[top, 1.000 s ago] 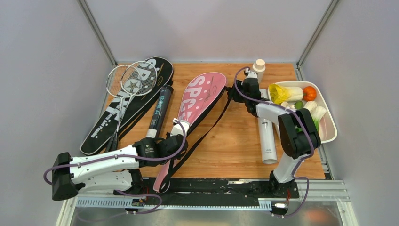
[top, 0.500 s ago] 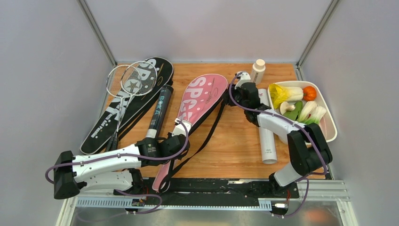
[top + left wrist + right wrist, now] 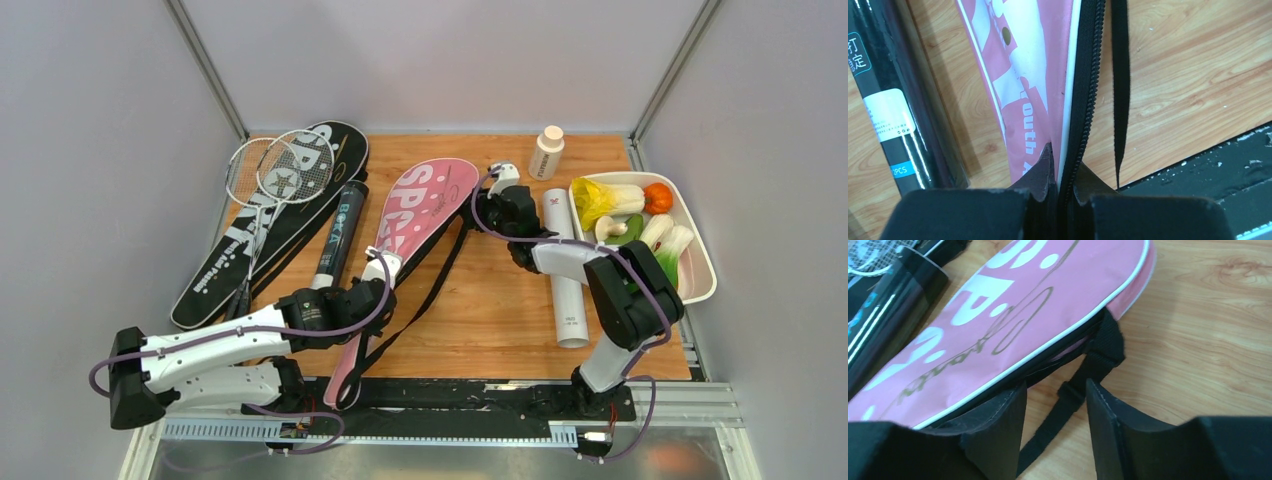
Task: Pack up the badminton gear
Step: Adjust the racket bag at the center of the board.
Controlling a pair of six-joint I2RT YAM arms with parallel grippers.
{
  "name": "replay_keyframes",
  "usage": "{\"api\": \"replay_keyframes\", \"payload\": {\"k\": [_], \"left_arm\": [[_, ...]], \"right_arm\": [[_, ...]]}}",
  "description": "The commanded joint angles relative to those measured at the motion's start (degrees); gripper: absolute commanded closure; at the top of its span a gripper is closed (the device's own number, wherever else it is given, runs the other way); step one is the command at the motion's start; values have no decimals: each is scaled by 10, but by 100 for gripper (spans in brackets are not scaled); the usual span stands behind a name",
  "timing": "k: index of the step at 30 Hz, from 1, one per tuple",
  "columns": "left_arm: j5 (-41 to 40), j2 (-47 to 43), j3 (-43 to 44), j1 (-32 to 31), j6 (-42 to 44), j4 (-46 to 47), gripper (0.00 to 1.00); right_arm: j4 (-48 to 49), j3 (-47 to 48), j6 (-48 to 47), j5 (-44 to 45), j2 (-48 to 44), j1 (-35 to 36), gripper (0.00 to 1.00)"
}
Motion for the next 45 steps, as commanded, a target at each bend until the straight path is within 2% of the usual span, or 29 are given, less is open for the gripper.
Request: {"api": "replay_keyframes", "payload": {"k": [1,4,8,13,17,18,21,27,30,31,36,39,42,43,45], "left_arm": [[38,-44,21,0,18,44,100],[45,-53,28,0,22,37,100],[55,-61,34,0,30,34,100],[60,-65,24,0,75,35,100],[42,-70,11,1,125,28,100],[32,-68,13,2,120,22,100],[8,-59,20,16,110,9,100],[58,-69,11,36,169,40,100],[64,-108,13,36,206,42,100],[64,-123,13,37,216,42,100],[68,-144,10,37,228,37,100],[94,-143,1,37,234,58,100],[113,-135,-2,37,233,70,100],[116,-127,-1,37,233,71,100],[127,-114,-1,37,232,76,100]], "right_arm": [[66,14,6,70,41,0,47],[79,25,-11,96,56,0,47],[76,40,-15,124,71,0,60],[60,32,-8,106,56,0,62],[-3,24,-6,56,-5,0,96],[-10,15,-9,44,-23,0,100],[-32,-11,-19,18,-73,0,100],[-89,-20,-27,32,-149,-11,100],[-122,-6,-38,95,-160,-22,100],[-125,-3,-35,91,-164,-31,100],[-131,44,-7,-68,-196,-55,100],[-98,70,49,-156,-191,-54,100],[-43,84,132,-199,-172,-54,98],[-40,96,161,-203,-164,-54,96],[-39,123,201,-216,-144,-53,86]]}}
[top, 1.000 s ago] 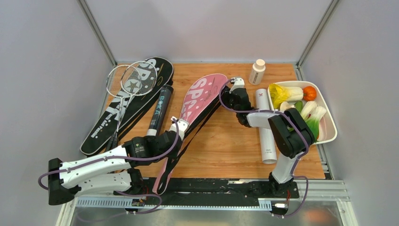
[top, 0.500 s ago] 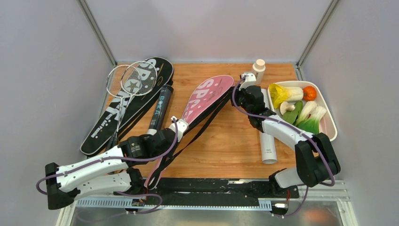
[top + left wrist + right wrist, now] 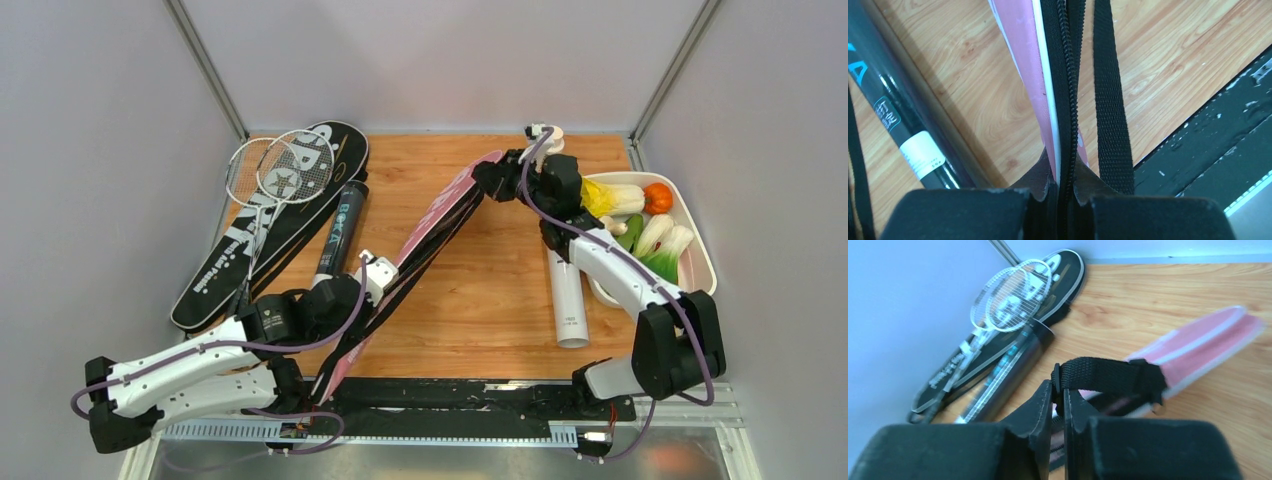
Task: Pack up the badminton gear
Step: Adjust the racket bag at the center of the board.
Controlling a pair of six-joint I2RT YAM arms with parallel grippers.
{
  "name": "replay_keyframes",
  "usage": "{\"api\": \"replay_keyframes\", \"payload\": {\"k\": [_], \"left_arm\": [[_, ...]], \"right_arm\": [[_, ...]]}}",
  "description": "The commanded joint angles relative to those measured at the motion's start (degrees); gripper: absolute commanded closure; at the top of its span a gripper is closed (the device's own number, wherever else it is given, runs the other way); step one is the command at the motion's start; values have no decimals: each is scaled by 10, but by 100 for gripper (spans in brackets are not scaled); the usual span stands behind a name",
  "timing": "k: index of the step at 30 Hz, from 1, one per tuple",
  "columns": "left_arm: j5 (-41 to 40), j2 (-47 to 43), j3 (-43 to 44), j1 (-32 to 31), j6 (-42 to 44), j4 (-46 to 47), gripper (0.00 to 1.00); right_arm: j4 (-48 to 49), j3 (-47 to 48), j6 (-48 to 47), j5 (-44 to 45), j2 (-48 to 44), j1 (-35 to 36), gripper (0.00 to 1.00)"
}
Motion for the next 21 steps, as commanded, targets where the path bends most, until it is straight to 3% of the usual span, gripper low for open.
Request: {"api": "replay_keyframes", "payload": {"k": [1,9,15,21], "left_arm": [[33,15,11,0,27,85,100],[76,-9,-18,1,-2,165,100],[53,-25,-32,1,-35,175,100],[41,-68,-50,13,-75,200,100]], "right_arm": [[65,67,132,-75,32,3,84],[-16,109,124,22,146,19,88],[-113,156,60,71,149,28,61],[-202,206,-9,84,125,29,48]]}}
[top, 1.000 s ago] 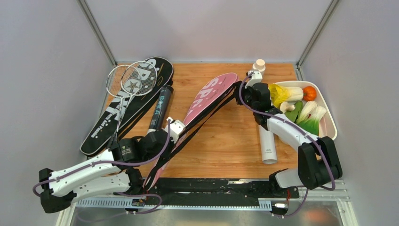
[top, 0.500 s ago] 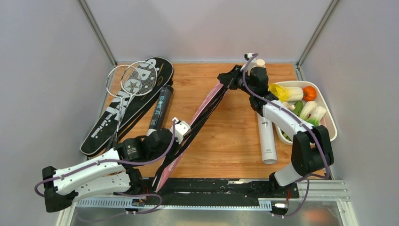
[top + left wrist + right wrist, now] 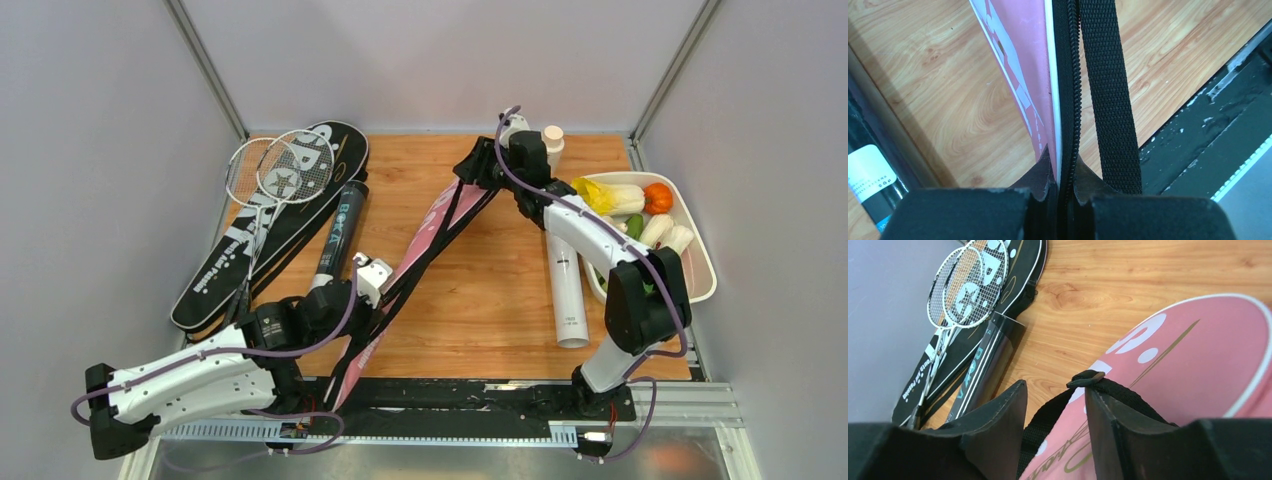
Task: Pack up the badminton gear
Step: Adjust the racket bag at the center of the board.
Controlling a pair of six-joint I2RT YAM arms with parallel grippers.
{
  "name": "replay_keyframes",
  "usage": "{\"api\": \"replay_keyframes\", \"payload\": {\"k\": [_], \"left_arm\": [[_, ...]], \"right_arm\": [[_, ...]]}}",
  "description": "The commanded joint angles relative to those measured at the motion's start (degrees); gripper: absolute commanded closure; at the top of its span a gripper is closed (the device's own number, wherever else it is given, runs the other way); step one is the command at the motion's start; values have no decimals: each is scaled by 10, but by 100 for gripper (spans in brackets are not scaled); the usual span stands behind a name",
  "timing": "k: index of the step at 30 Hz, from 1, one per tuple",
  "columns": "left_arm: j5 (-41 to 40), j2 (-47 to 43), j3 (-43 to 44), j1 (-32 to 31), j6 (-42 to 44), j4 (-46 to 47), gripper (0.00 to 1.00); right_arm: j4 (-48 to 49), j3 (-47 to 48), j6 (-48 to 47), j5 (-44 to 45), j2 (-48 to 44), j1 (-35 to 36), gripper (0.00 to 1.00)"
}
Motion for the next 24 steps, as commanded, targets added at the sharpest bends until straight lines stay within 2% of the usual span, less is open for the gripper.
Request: {"api": "replay_keyframes", "payload": {"k": [1,4,8,10,15,18,22,24], "left_arm": [[-6,-52,6,10,-36,107,100],[-12,-60,5,17,-38,97,100],[-8,-60,5,23,-42,92,100],[-3,-61,7,25,-42,92,100],[-3,-62,12,30,-43,85,100],[-3,-65,16,32,-41,80,100],[0,-68,26,34,-34,69,100],[3,-67,30,35,-28,64,100]], "right_arm": [[-65,42,-65,17,-38,3,48],[-81,44,-77,-13,-60,-4,44],[-86,44,-82,-82,-83,-17,32],[-92,49,-85,-86,-88,-21,31],[-89,47,-102,-122,-115,-34,35],[-74,19,-178,-90,-148,-34,36],[37,-101,-326,11,-197,-34,49],[113,-169,-390,21,-225,-37,50]]}}
